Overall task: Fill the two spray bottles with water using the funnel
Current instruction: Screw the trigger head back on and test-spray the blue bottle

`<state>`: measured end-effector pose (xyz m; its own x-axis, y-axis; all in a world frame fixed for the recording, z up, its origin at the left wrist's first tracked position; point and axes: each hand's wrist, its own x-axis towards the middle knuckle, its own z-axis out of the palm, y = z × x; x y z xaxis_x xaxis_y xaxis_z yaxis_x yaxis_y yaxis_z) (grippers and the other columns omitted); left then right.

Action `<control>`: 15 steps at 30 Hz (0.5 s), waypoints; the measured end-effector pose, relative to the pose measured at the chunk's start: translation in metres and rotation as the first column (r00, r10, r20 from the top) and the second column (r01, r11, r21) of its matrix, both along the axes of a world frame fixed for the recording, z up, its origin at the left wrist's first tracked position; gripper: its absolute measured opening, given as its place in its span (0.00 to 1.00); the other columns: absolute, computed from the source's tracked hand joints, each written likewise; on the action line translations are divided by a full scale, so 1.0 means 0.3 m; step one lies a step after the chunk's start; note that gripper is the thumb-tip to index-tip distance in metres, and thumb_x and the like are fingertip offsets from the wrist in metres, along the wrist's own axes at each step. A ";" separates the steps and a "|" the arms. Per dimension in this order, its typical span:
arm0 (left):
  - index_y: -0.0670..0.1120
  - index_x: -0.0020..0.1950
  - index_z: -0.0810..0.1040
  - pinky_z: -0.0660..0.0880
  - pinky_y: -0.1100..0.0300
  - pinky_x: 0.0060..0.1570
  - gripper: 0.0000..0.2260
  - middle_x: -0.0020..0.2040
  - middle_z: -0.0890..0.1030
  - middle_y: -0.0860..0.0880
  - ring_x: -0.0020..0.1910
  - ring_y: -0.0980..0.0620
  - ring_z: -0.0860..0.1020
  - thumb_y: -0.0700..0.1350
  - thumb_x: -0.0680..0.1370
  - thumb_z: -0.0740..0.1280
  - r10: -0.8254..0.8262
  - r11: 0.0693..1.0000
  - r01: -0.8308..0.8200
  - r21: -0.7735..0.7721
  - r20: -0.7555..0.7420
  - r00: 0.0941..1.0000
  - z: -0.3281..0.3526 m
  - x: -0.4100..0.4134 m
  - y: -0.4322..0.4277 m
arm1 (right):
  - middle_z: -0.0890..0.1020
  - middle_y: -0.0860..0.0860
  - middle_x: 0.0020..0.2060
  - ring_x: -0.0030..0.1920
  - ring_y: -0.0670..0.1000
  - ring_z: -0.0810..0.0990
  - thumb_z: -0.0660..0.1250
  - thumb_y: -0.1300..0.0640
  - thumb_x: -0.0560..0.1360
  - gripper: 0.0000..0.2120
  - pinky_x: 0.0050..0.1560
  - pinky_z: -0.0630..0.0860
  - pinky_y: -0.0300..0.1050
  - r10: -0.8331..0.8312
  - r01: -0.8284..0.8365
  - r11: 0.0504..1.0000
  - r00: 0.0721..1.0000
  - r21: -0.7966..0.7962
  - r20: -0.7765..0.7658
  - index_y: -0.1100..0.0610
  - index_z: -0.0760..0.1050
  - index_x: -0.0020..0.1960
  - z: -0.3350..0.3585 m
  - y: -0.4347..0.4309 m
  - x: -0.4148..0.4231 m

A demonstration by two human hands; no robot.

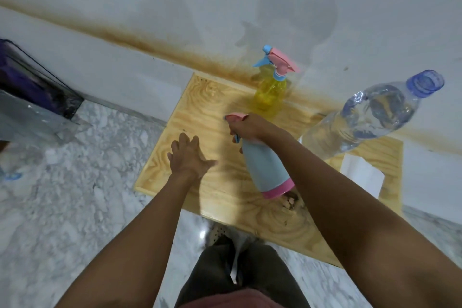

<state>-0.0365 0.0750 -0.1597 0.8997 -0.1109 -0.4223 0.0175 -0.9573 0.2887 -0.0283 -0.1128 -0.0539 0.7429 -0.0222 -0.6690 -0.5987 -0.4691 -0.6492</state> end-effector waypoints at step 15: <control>0.50 0.74 0.65 0.63 0.45 0.68 0.42 0.77 0.56 0.48 0.74 0.42 0.57 0.65 0.66 0.76 0.034 0.999 -0.034 -0.020 0.013 0.999 0.000 -0.002 -0.010 | 0.84 0.55 0.45 0.39 0.55 0.83 0.56 0.48 0.78 0.20 0.46 0.85 0.53 0.067 -0.067 0.997 0.998 -0.032 0.002 0.42 0.74 0.68 -0.036 -0.001 -0.008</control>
<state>-0.0372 0.0718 -0.1598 0.9087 -0.0886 -0.4078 0.0457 -0.9502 0.3083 -0.0307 -0.1129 -0.0648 0.7456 0.0067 -0.6663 -0.5631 -0.5284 -0.6354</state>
